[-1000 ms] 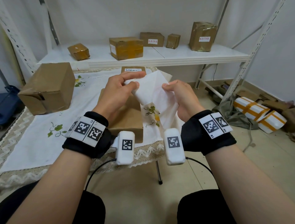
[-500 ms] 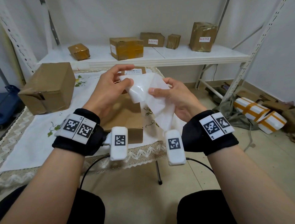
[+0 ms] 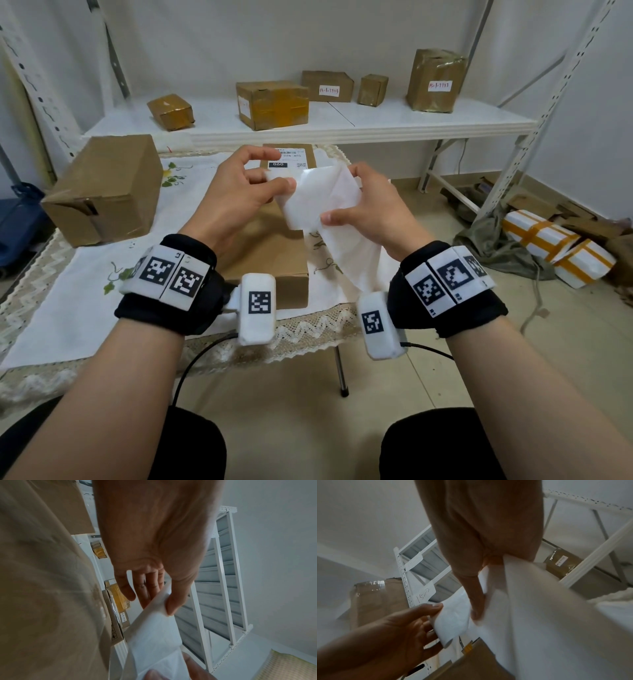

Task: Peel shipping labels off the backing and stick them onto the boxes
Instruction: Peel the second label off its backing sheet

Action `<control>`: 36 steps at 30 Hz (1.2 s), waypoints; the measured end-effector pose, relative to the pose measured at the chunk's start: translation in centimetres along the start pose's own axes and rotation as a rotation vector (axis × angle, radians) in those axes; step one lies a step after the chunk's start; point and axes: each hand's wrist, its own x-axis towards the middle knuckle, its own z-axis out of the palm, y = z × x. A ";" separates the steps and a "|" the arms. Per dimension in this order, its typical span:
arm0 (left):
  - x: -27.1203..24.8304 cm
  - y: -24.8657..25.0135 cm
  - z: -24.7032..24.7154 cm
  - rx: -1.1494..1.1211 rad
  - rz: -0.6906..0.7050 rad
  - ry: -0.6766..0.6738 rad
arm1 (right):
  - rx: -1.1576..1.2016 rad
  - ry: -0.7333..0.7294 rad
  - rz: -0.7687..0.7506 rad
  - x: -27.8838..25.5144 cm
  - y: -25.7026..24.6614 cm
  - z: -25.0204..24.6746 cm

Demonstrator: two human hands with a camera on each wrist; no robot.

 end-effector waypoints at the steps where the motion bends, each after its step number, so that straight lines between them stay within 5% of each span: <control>1: 0.0 0.0 0.1 0.012 0.000 -0.002 | -0.029 0.008 -0.014 0.0 0.1 0.0; 28: -0.3 0.1 0.5 0.104 -0.013 -0.037 | -0.717 0.181 -0.159 0.5 1.2 0.1; 32: -0.3 0.0 0.4 0.115 -0.009 -0.035 | -0.711 0.199 -0.148 0.7 1.5 0.1; 36: -0.3 0.1 -0.2 0.157 0.045 -0.062 | -0.360 0.060 -0.092 0.8 1.6 -0.3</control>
